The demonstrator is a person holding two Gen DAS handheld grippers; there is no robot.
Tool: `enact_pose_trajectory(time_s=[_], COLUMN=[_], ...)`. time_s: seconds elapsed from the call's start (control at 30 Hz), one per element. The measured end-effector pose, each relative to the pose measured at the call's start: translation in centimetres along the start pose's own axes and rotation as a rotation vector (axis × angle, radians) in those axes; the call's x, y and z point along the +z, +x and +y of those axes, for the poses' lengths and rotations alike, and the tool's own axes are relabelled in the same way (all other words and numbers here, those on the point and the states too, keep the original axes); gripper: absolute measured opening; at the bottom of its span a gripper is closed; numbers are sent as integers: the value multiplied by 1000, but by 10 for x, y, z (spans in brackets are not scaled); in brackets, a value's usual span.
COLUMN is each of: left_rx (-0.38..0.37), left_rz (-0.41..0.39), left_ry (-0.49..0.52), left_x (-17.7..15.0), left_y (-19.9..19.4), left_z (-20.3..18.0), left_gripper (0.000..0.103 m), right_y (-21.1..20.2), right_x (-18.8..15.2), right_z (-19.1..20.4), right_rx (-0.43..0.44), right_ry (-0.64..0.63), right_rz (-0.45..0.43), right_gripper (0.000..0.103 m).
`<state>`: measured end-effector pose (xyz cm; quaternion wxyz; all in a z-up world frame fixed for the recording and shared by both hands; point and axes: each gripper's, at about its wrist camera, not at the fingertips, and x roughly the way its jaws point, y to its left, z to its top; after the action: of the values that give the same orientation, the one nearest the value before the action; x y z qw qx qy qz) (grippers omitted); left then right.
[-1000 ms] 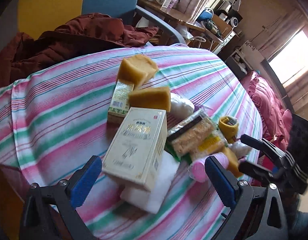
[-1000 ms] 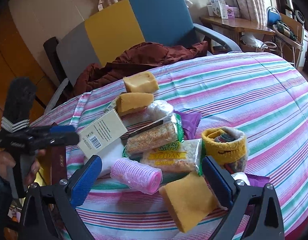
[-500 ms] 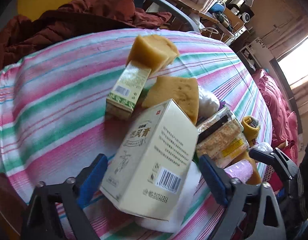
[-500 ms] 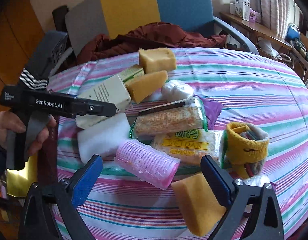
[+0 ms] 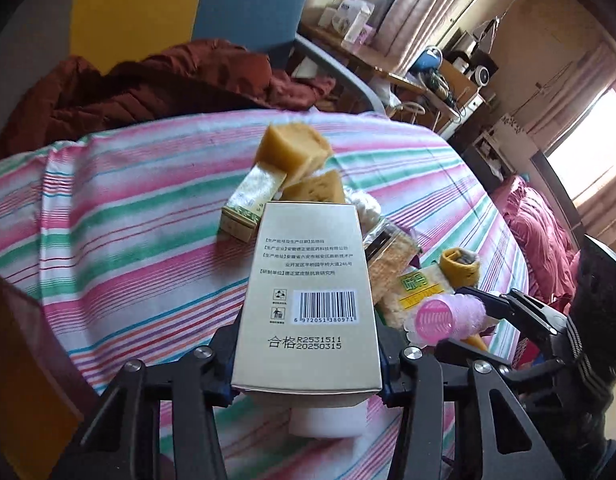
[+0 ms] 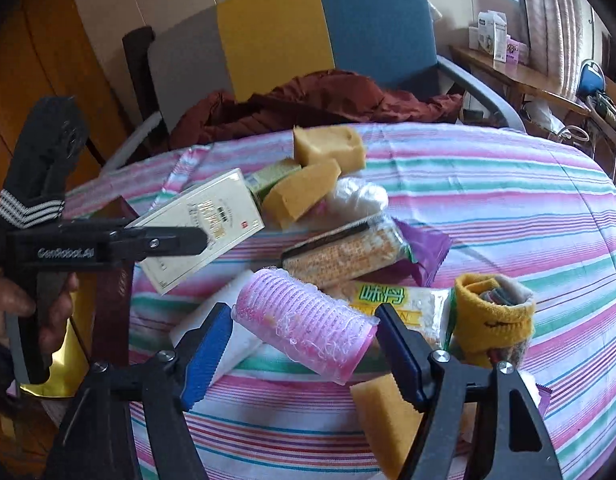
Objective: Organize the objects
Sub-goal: 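Carry the box and roller into the gold tray and open both tools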
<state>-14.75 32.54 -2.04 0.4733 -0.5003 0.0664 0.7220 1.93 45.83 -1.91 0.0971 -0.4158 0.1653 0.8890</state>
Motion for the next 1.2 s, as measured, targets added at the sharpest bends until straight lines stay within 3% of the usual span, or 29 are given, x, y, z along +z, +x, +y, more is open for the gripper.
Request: enact_pose_trajectory(time_s=[0.1,0.27,0.43,0.63,0.83,1.07,1.13,1.2], left_rx=[-12,36,141,289,361,419,440,453], left_rz=[-53,-144,-224,-277,-273,-271,-281,-302], left_ry=[-34,-85,-177,-328,-403,-449,-437,-440], left_x=[-8,-37,-87,-168,-231,-262,-267,-270], left_y=[-29,-92,-164,-213,-218,-213,-214,-217], left_z=[-1,1,29,80,98,105,104,102], left_gripper=[50,50,50,50,50,51,55,73], right_y=[-9,-19,-19,-23,-8,40,48,54], right_x=[3,2,-4,-10,-14,7,20,32], right_z=[2,17,40,87,158,227,236,241], right_rx=[36,87,121,209,266,246,240,220], right_ry=[-6,-61,-126,-175,-265,-327,-290,-252], right_rz=[-44,-76,-51,-37,13,99,74,54], right_gripper=[74,74,74,74,74,74,75,82])
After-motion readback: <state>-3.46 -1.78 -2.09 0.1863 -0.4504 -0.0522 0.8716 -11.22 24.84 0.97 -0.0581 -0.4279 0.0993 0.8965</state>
